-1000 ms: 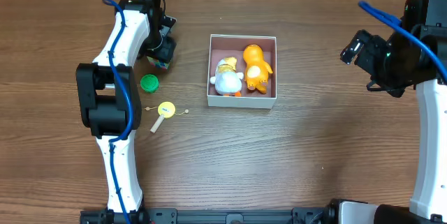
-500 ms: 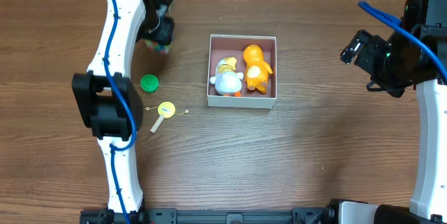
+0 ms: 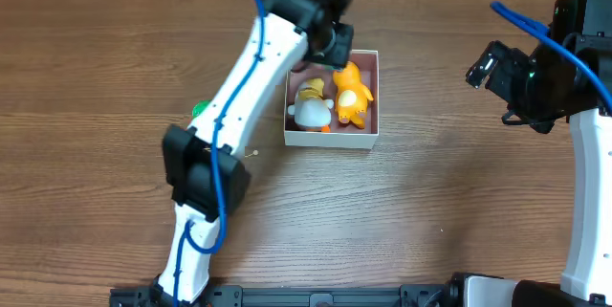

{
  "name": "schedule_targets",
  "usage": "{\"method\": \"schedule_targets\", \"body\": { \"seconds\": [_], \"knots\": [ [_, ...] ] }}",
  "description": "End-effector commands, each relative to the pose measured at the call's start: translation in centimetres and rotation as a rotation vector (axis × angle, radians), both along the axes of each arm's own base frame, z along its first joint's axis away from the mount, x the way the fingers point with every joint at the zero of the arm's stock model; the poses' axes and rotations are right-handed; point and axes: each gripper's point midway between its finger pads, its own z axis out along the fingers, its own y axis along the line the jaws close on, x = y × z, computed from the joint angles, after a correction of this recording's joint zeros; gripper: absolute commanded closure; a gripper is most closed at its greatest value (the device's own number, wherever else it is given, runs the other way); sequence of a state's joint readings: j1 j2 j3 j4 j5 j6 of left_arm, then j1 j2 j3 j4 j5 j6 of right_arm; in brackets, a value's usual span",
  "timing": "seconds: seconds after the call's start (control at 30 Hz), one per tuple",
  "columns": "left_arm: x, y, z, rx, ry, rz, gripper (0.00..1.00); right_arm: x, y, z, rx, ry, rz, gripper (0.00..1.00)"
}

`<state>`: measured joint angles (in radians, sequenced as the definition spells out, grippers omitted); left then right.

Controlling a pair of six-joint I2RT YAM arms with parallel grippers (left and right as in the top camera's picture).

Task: Pack container
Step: 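Carry the Rubik's cube into the box's left side and release, then move the left gripper to the green round toy and grasp it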

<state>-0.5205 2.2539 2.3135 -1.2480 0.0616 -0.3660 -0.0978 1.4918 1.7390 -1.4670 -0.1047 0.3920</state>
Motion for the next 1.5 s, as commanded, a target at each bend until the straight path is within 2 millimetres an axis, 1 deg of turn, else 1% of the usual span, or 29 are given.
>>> {"method": "schedule_targets", "body": {
  "seconds": [0.0,0.03,0.1,0.13,0.27,0.4,0.43,0.53,0.6,0.7,0.77,0.83,0.9,0.97,1.07,1.1,1.17,1.23,1.27,1.3,1.33,1.4,1.43,1.47],
  "knots": [
    [1.1,1.8,-3.7,0.079,0.019,0.197,0.56,0.0,0.0,0.1,0.002,-0.006,-0.004,0.0],
    [1.3,2.0,-3.9,0.087,0.011,0.203,0.56,0.0,0.0,0.1,0.003,-0.006,-0.004,0.0],
    [1.6,2.5,-3.9,0.103,-0.005,0.215,0.51,0.0,0.0,0.1,0.002,-0.006,-0.004,0.0],
    [1.7,2.5,-4.0,0.105,-0.009,0.211,0.45,0.0,0.0,0.1,0.003,-0.006,-0.004,0.0],
    [1.3,2.0,-4.1,0.098,0.005,0.129,0.29,0.0,0.0,0.1,0.003,-0.006,-0.004,0.0],
    [0.8,1.2,-3.7,0.055,0.025,0.099,0.22,0.0,0.0,0.1,0.002,-0.006,-0.004,0.0],
    [0.6,1.3,-3.2,0.051,0.031,0.1,0.25,0.0,0.0,0.1,0.003,-0.006,-0.004,0.0],
    [0.2,2.3,-1.0,0.055,0.034,0.112,0.31,0.0,0.0,0.1,0.003,-0.006,-0.004,0.0],
    [-0.1,3.6,1.7,0.052,0.029,0.131,0.32,0.0,0.0,0.1,0.002,-0.006,-0.004,0.0],
    [-0.9,6.0,5.9,0.042,0.01,0.169,0.28,0.0,0.0,0.1,0.002,-0.006,-0.004,0.0],
    [-2.2,8.6,8.8,0.048,0.004,0.207,0.23,0.0,0.0,0.1,0.002,-0.006,-0.004,0.0],
    [-2.9,10.1,10.3,0.045,-0.002,0.209,0.2,0.0,0.0,0.1,0.002,-0.006,-0.004,0.0],
    [-3.4,10.4,11.7,0.014,-0.025,0.144,0.2,0.0,0.0,0.1,0.003,-0.006,-0.004,0.0],
    [-3.9,10.8,12.6,0.013,-0.046,0.122,0.21,0.0,0.0,0.1,0.003,-0.006,-0.004,0.0],
    [-5.1,11.3,13.2,0.038,-0.056,0.069,0.21,0.0,0.0,0.1,0.003,-0.006,-0.004,0.0],
    [-5.6,11.7,13.0,0.057,-0.048,0.063,0.21,0.0,0.0,0.1,0.003,-0.006,-0.004,0.0],
    [-6.8,13.3,11.9,0.136,-0.013,0.079,0.2,0.0,0.0,0.1,0.002,-0.006,-0.004,0.0],
    [-8.5,15.8,9.6,0.264,0.058,0.107,0.17,0.0,0.0,0.1,0.003,-0.006,-0.004,0.0],
    [-9.4,17.0,8.2,0.327,0.103,0.136,0.15,0.0,0.0,0.1,0.003,-0.006,-0.004,0.0],
    [-10.5,18.3,6.3,0.386,0.167,0.168,0.13,0.0,0.0,0.1,0.003,-0.006,-0.004,0.0],
    [-11.3,19.2,4.7,0.423,0.225,0.192,0.13,0.0,0.0,0.1,0.003,-0.006,-0.004,0.0],
    [-12.5,20.4,0.9,0.45,0.33,0.218,0.15,0.0,0.0,0.1,0.003,-0.006,-0.004,0.0],
    [-12.6,20.7,-1.0,0.439,0.359,0.229,0.14,0.0,0.0,0.1,0.003,-0.006,-0.004,0.0],
    [-12.5,20.9,-2.5,0.421,0.373,0.242,0.13,0.0,0.0,0.1,0.002,-0.006,-0.004,0.0]
  ]
}}
